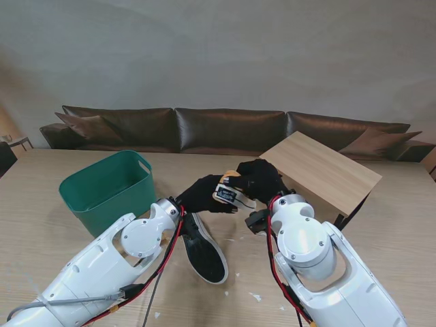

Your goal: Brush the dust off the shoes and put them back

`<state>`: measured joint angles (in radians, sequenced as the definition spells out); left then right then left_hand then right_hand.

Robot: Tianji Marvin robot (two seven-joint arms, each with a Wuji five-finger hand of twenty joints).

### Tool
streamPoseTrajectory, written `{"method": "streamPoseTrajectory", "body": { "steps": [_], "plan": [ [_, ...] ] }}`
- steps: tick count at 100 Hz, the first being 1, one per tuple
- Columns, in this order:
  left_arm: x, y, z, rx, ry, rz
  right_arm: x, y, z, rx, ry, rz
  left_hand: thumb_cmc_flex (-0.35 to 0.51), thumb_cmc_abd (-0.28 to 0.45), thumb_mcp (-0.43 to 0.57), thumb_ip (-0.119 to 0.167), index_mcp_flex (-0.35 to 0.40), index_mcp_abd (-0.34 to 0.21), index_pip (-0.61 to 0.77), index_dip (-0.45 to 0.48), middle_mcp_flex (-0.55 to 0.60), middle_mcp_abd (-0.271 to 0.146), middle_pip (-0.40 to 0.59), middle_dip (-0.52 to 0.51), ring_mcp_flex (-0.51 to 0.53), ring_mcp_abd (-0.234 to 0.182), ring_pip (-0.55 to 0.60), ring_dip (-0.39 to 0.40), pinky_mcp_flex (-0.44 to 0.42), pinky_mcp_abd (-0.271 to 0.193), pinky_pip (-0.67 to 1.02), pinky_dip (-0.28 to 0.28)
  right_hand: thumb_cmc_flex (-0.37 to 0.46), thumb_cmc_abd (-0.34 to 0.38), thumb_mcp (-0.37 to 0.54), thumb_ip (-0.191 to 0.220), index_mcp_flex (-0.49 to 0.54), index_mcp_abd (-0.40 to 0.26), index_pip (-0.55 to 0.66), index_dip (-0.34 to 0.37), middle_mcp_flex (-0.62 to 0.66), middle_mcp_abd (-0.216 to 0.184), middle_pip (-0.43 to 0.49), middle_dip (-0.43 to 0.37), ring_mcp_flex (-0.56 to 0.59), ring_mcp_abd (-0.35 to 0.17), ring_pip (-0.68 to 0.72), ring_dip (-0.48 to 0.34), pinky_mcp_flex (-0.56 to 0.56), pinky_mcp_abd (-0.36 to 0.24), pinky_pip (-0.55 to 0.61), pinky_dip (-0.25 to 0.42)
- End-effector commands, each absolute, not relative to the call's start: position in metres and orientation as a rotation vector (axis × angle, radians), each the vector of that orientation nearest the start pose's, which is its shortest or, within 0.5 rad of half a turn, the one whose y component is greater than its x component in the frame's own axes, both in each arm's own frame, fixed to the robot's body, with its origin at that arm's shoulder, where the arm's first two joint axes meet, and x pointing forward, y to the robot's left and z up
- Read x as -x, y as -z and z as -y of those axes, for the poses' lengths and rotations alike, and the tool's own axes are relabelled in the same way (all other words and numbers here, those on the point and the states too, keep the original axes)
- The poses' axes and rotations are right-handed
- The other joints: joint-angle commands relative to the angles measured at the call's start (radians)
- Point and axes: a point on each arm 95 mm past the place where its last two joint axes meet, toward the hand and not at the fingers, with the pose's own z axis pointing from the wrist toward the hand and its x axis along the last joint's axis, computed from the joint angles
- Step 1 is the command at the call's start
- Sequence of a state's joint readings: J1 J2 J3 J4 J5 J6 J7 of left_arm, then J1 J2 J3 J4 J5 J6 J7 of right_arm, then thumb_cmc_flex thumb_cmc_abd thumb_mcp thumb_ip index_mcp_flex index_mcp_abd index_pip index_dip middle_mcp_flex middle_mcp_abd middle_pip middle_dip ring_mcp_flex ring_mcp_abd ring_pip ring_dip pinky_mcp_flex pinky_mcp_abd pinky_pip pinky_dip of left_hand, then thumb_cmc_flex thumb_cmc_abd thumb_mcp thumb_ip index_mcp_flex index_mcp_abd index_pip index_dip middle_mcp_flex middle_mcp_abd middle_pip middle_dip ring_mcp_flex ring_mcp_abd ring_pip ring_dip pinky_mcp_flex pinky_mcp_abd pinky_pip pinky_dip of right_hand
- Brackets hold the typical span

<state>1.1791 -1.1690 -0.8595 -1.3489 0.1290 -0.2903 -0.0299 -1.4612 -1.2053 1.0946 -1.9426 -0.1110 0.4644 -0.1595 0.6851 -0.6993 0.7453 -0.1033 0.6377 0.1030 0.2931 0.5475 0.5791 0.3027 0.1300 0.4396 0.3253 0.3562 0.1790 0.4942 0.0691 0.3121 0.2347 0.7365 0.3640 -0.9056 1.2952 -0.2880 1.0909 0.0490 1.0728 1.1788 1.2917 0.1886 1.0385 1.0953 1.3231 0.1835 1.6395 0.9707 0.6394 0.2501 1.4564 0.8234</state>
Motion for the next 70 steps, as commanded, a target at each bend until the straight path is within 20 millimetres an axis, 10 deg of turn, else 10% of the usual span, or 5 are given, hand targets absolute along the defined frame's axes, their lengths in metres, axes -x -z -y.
{"method": "streamPoseTrajectory", "body": {
  "steps": [1, 13, 46, 59, 70],
  "plan": [
    [-0.454, 0.286, 0.126, 1.649, 2.387, -1.401, -0.397, 0.202, -0.101, 2.244, 2.252, 0.860, 0.023, 0.101, -0.037, -0.026, 0.101, -0.026, 0.174, 0.148, 0.041, -0.015, 0.017, 0.052, 0.055, 0.009, 0.029, 0.033, 0.015, 0.006, 0.019, 0.037, 0.081, 0.050, 0.122, 0.072, 0.135, 0.190, 0.295, 0.119, 0.031, -0.128, -0.072, 0.010, -0.010, -0.176, -0.021, 0.008, 0.391, 0.021, 0.054, 0.034],
    [-0.452, 0.284, 0.130, 1.685, 2.432, -1.348, -0.404, 0.204, -0.103, 2.273, 2.252, 0.818, 0.157, 0.094, -0.208, -0.056, 0.125, -0.024, 0.356, 0.350, 0.111, -0.027, 0.039, 0.107, 0.088, 0.018, 0.064, 0.055, 0.036, 0.018, 0.024, 0.058, 0.089, 0.055, 0.116, 0.068, 0.125, 0.198, 0.295, 0.118, 0.019, -0.121, -0.067, 0.014, -0.011, -0.167, -0.025, 0.005, 0.374, 0.024, 0.058, 0.038],
    [-0.450, 0.276, 0.137, 1.825, 2.528, -1.148, -0.419, 0.215, -0.106, 2.342, 2.256, 0.756, 0.353, 0.162, -0.279, -0.009, 0.188, 0.082, 0.617, 0.303, 0.473, 0.005, 0.157, 0.199, 0.446, 0.083, 0.317, 0.131, 0.331, 0.157, 0.308, 0.225, 0.113, 0.113, 0.009, 0.100, 0.078, 0.170, 0.268, 0.092, -0.050, -0.087, -0.070, -0.037, -0.012, -0.129, -0.089, -0.033, 0.302, 0.026, 0.055, 0.039],
    [-0.452, 0.274, 0.136, 1.886, 2.537, -1.062, -0.422, 0.220, -0.106, 2.365, 2.277, 0.738, 0.415, 0.120, -0.162, -0.016, 0.198, 0.097, 0.599, 0.237, 0.635, -0.008, 0.142, 0.395, 0.668, 0.074, 0.427, 0.112, 0.399, 0.190, 0.842, -0.005, 0.088, 0.167, -0.085, 0.029, -0.051, 0.127, 0.207, 0.018, -0.168, -0.036, -0.131, -0.126, -0.013, -0.070, -0.228, -0.107, 0.202, 0.047, 0.041, 0.052],
    [-0.455, 0.274, 0.135, 1.911, 2.539, -1.007, -0.422, 0.225, -0.106, 2.384, 2.290, 0.696, 0.437, 0.091, -0.122, -0.019, 0.221, 0.101, 0.609, 0.203, 0.695, -0.020, 0.148, 0.404, 0.780, 0.050, 0.457, 0.105, 0.499, 0.194, 0.953, -0.097, 0.066, 0.199, -0.116, 0.015, -0.126, 0.133, 0.173, -0.046, -0.261, -0.001, -0.170, -0.194, -0.025, 0.005, -0.358, -0.166, 0.108, 0.072, 0.029, 0.062]
  ]
}}
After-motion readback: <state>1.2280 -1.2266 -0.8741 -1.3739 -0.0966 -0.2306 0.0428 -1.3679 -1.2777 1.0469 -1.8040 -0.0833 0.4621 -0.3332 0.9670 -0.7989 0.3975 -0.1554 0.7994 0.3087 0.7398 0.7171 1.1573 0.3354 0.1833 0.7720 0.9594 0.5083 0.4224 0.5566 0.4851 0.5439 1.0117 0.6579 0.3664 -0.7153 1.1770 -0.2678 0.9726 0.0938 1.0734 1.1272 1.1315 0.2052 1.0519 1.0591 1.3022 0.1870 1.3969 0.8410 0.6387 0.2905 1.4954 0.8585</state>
